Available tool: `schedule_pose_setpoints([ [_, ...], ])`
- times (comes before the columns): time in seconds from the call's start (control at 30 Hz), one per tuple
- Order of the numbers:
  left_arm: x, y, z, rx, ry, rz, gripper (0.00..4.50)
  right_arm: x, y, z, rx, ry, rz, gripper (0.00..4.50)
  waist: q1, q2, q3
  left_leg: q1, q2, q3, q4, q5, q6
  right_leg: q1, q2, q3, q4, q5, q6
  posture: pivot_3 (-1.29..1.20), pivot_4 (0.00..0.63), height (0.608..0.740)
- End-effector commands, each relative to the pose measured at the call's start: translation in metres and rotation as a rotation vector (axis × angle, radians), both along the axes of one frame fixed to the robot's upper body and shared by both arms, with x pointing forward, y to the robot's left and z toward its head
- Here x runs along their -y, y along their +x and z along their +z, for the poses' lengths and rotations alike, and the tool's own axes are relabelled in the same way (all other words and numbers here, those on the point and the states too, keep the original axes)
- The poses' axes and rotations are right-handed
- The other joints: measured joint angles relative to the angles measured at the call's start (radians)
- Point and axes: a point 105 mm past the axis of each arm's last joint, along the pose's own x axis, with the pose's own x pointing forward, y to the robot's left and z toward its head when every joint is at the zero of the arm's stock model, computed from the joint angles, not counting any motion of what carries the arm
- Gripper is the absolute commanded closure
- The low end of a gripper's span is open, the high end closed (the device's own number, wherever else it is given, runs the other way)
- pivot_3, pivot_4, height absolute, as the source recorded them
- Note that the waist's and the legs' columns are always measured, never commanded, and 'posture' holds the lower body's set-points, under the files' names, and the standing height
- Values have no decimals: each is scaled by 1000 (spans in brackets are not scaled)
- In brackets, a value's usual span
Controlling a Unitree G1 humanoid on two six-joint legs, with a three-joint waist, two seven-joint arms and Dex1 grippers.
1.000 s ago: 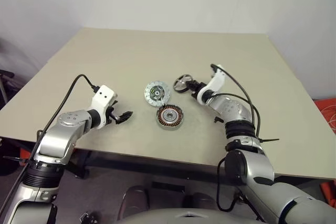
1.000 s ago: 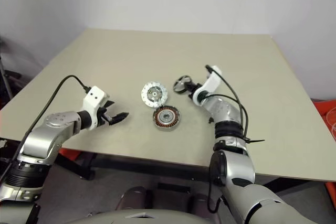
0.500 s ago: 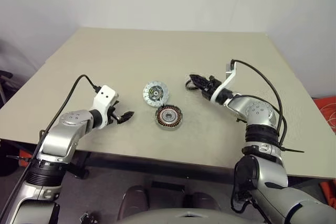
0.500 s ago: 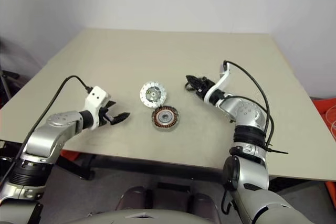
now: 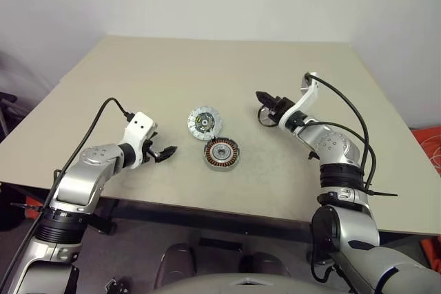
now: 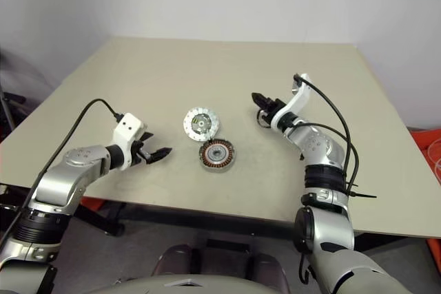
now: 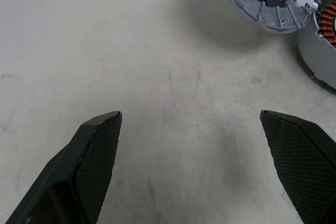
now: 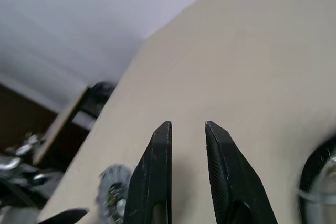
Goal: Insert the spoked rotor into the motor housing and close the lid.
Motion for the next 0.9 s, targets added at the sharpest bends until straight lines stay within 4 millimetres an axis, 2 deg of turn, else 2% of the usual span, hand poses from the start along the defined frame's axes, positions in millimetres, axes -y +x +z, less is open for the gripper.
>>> schedule_pose_setpoints([
  [0.03, 1, 4, 12, 52, 8, -11, 0, 5, 7, 14, 122, -188, -23, 3448, 0, 0, 0, 0, 0, 0, 0, 0, 0, 0, 0, 0, 0, 0, 0, 0, 0, 740],
  [0.23, 2, 3, 11, 53, 13, -16, 0, 11, 1, -9, 231, -604, 85, 3448, 0, 0, 0, -1, 0, 0, 0, 0, 0, 0, 0, 0, 0, 0, 0, 0, 0, 740],
  [0.33, 2, 3, 10, 53, 15, -18, 0, 16, -3, -10, 303, -732, 160, 3448, 1, 0, 0, -1, 0, 0, 1, -1, 2, 0, 0, 0, -1, 0, 0, 0, 0, 740],
  [0.43, 3, 3, 10, 53, 16, -20, 0, 17, -5, -6, 344, -756, 201, 3448, -1, 0, 0, -1, 0, 0, 2, -3, 6, 0, 0, 0, 0, 0, 0, 0, 0, 740],
  [0.47, 3, 3, 9, 53, 16, -21, 0, 17, -5, -5, 355, -767, 202, 3280, -1, 0, 0, -1, 0, 0, 3, -4, 7, 1, 0, 0, 0, 0, 0, 0, 0, 740],
  [0.53, 3, 3, 9, 53, 16, -21, 0, 18, -4, -3, 371, -770, 204, 2877, -3, 0, 0, -1, 0, 0, 4, -4, 7, 1, 0, 0, 0, 0, 0, 0, 0, 740],
  [0.63, 4, 4, 8, 52, 17, -22, 0, 20, -4, -4, 394, -795, 221, 1923, -3, 0, 0, -1, 1, 0, 7, -5, 9, 2, 0, 0, 2, 0, 0, 0, 0, 740],
  [0.9, 3, 4, 8, 54, 18, -21, 0, 26, -14, -21, 382, -807, 305, 1923, -3, 0, 0, -1, 1, 0, 14, -7, 12, 4, 0, 0, 5, 0, 0, 0, 0, 740],
])
